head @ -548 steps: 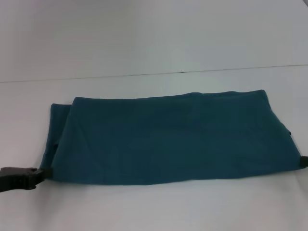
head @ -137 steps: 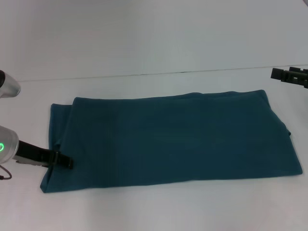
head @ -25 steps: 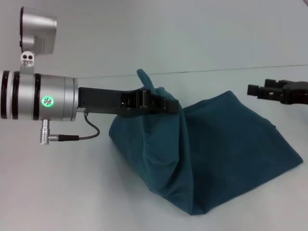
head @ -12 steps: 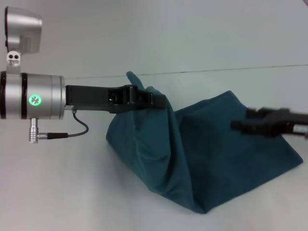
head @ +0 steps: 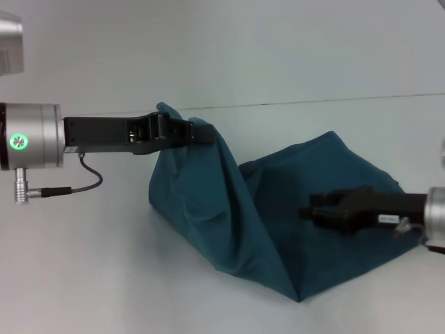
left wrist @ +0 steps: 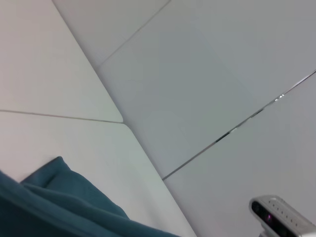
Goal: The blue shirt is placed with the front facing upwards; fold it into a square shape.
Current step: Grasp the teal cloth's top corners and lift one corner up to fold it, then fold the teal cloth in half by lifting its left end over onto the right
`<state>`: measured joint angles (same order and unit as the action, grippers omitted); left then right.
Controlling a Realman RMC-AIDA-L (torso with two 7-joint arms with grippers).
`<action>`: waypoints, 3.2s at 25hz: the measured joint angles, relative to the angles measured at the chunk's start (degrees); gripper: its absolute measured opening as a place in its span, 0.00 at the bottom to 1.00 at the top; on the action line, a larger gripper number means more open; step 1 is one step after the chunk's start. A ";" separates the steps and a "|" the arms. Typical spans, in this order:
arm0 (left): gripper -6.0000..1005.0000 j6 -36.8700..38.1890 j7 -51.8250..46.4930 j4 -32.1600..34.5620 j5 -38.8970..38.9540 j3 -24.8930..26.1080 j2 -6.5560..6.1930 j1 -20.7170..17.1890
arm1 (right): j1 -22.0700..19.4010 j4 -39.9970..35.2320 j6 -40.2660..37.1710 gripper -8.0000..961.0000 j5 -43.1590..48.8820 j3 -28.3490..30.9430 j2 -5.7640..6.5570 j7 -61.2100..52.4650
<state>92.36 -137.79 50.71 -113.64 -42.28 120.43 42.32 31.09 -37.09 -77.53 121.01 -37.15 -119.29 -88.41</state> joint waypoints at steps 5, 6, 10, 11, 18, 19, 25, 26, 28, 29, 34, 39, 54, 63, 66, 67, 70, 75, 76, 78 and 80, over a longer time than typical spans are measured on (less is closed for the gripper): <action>0.04 0.82 0.53 0.09 0.18 0.78 -0.26 -0.37 | 3.09 6.21 4.49 0.54 -0.34 -2.47 -0.27 3.39; 0.04 0.87 0.58 0.09 0.18 0.88 -0.41 -0.39 | 3.83 7.65 5.42 0.49 -0.34 -2.96 -0.35 4.15; 0.04 0.93 0.79 0.08 0.66 0.92 -0.94 -0.38 | 6.84 12.19 8.60 0.22 -0.34 -5.06 -0.73 6.54; 0.04 0.95 0.92 0.05 0.86 0.94 -1.04 -0.35 | 7.61 13.22 9.30 0.10 -0.34 -5.70 -0.75 6.81; 0.04 1.05 1.38 -0.15 0.96 1.63 -1.48 -0.34 | 11.68 16.94 10.89 0.01 -0.42 -7.99 -1.02 8.18; 0.04 1.05 1.41 -0.13 0.97 1.63 -1.49 -0.35 | 12.11 17.13 11.03 0.01 -0.43 -8.33 -1.05 8.18; 0.04 1.08 2.01 -0.19 0.98 1.60 -1.65 -0.13 | 15.13 19.09 13.05 0.01 -0.43 -9.99 -1.20 8.17; 0.04 1.06 2.01 -0.18 0.98 1.61 -1.66 -0.11 | 15.80 19.63 13.54 0.01 -0.43 -10.17 -1.21 8.16; 0.04 0.99 2.07 -0.17 0.98 1.59 -1.71 -0.03 | 17.14 20.69 14.31 0.01 -0.43 -10.35 -1.25 8.15; 0.04 0.90 2.10 -0.17 0.98 1.59 -1.76 -0.01 | 17.75 21.12 14.47 0.01 -0.43 -10.42 -1.30 8.15; 0.04 0.88 2.64 -0.20 1.08 1.58 -1.95 0.10 | 19.69 22.07 15.14 0.01 -1.45 -10.66 -1.57 7.95; 0.04 1.07 2.81 -0.24 1.29 1.58 -2.16 0.18 | 21.16 23.27 15.65 0.01 -3.70 -11.18 -1.64 8.14; 0.04 1.10 3.51 -0.35 1.33 1.67 -2.31 -0.02 | 21.82 26.90 17.60 0.01 -10.73 -11.61 -1.58 10.83; 0.04 1.24 4.55 -0.44 1.33 1.55 -2.09 -0.29 | 18.87 26.69 22.48 0.01 -13.94 -11.42 -1.40 13.50; 0.04 1.46 4.81 -0.45 1.36 1.60 -1.99 -0.15 | 18.68 26.87 23.01 0.01 -14.93 -11.58 -1.55 14.73; 0.04 1.49 4.82 -0.54 1.41 1.58 -1.93 -0.01 | 18.65 26.93 23.02 0.01 -15.16 -11.52 -1.58 14.96; 0.04 1.50 4.88 -0.90 1.70 1.38 -1.81 0.30 | 17.97 26.78 23.09 0.01 -16.45 -11.30 -1.42 15.44; 0.04 1.81 5.41 -1.25 4.63 0.84 -1.23 0.58 | 16.03 25.63 22.36 0.01 -18.25 -11.37 -0.97 15.63; 0.04 1.91 5.56 -1.32 4.95 0.77 -1.05 0.78 | 15.83 25.42 22.29 0.01 -18.26 -11.42 -0.97 15.63; 0.04 2.10 5.91 -1.73 5.59 0.66 -0.72 1.25 | 15.61 25.31 22.23 0.01 -18.27 -11.58 -1.05 15.62; 0.04 2.17 6.31 -2.41 6.31 0.59 -0.52 1.77 | 15.24 25.30 22.21 0.01 -18.27 -11.65 -1.20 15.69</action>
<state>94.52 -131.48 48.30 -107.33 -41.69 119.91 44.09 46.33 -11.79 -55.32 102.73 -48.80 -120.49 -72.72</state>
